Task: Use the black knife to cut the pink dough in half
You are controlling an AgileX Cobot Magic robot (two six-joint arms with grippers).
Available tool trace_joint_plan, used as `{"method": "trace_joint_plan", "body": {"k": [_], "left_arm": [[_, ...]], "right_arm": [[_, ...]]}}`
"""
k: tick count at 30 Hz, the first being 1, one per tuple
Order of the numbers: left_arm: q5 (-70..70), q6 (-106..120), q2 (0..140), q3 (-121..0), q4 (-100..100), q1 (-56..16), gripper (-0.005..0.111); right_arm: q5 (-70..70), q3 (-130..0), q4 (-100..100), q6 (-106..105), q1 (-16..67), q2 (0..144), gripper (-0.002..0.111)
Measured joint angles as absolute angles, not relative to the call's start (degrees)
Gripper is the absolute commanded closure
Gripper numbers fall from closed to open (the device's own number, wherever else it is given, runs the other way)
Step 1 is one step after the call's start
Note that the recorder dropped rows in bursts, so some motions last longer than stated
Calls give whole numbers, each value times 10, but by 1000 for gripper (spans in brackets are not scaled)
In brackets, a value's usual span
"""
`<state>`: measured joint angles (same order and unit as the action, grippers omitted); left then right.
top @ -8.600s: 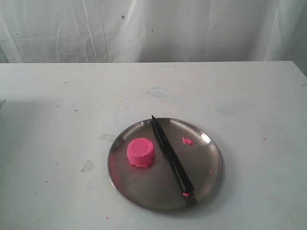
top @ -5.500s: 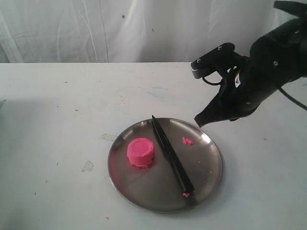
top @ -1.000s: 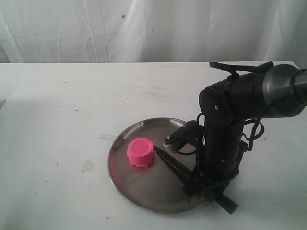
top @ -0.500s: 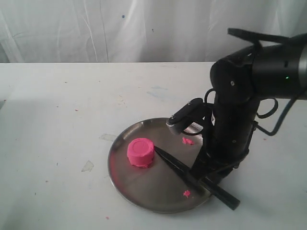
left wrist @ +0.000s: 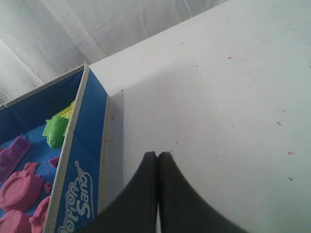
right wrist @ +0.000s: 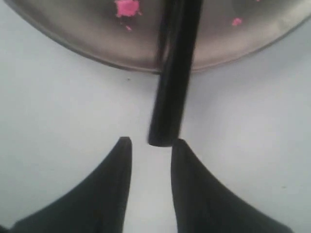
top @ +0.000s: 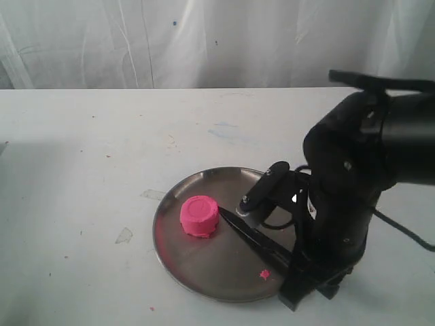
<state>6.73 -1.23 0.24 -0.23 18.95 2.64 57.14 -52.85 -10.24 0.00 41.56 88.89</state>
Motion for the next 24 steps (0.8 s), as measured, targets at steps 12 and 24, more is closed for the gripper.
{"method": "trace_joint_plan", "body": {"k": [12,24], "left_arm": [[67,-12,2,-2,189,26,107],[67,-12,2,-2,189,26,107]], "right_arm": [[525,-488,-247,90,514,902,71],[529,-486,-262,115,515,962,62]]}}
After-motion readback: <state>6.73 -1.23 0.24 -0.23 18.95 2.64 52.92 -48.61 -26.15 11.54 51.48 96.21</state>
